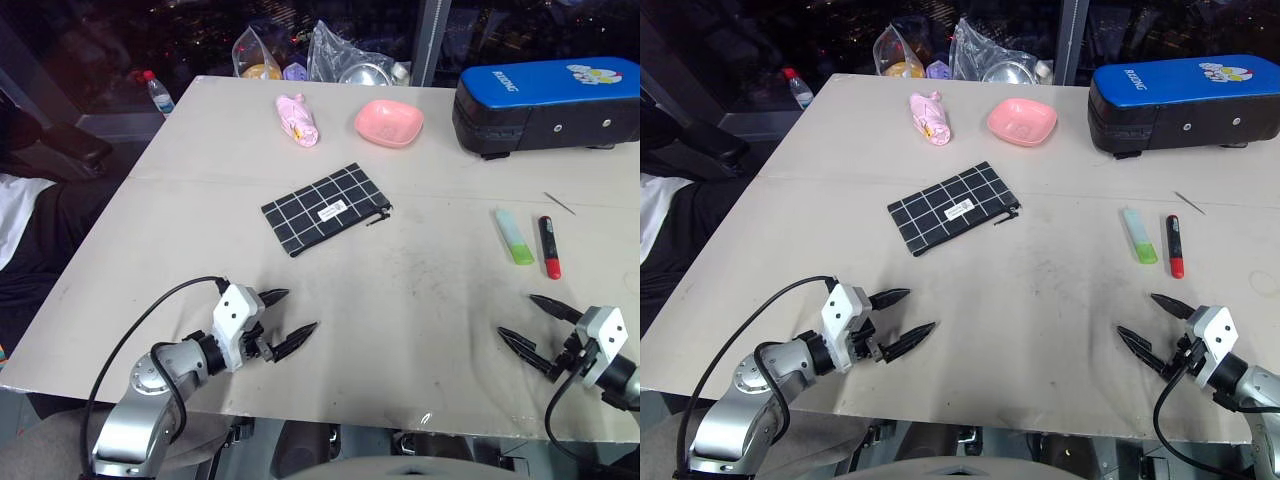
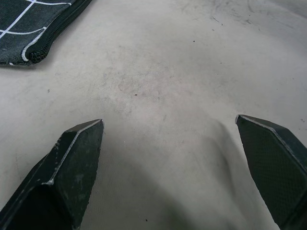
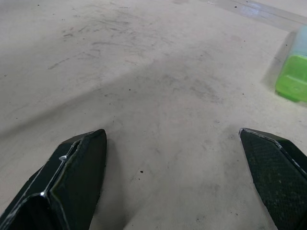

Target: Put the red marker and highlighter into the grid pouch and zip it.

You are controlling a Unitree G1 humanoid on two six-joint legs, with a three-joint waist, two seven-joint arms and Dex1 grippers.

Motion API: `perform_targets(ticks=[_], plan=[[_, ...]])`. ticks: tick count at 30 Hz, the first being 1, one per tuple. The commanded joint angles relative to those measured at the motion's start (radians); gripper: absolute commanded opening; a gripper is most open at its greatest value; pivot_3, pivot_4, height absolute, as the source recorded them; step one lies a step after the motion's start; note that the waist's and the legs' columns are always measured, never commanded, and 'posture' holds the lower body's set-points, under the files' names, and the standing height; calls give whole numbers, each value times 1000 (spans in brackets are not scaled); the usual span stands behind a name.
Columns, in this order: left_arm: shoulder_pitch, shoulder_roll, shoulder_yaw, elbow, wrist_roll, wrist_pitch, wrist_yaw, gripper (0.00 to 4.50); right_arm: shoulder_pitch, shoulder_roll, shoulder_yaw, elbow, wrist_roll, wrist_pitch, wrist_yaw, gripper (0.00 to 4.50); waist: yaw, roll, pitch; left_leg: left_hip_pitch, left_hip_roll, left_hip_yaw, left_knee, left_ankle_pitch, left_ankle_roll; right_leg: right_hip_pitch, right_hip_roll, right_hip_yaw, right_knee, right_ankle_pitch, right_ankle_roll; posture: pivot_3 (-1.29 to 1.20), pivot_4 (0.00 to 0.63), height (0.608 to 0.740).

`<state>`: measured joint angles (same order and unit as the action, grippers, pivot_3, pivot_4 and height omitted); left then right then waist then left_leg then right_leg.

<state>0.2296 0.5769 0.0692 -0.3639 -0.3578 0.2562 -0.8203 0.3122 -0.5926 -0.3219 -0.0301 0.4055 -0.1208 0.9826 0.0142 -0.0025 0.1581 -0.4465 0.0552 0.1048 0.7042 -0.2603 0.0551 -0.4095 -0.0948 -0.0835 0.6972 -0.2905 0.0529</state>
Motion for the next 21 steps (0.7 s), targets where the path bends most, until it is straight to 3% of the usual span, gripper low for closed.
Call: perform_targets(ticks=[1,15,21], plan=[[-17,4,-2,14,-5,-16,-11,4500,21,-7,-32,-62,28,8,-15,4458,1,0,0,0,0,0,0,0,0,0,0,0,0,0,0,0,150,688],[-47,23,28,92,-8,-71,-59,4500,47,9,-14,-175,75,54,-40,4458,0,2,-2,1,0,0,1,0,0,0,1,1,1,0,0,0,150,688],[-137,76,99,235,16,-174,-89,4500,36,29,40,-307,138,139,-58,4458,0,2,-2,1,1,0,1,0,0,0,2,1,1,0,0,0,150,688]])
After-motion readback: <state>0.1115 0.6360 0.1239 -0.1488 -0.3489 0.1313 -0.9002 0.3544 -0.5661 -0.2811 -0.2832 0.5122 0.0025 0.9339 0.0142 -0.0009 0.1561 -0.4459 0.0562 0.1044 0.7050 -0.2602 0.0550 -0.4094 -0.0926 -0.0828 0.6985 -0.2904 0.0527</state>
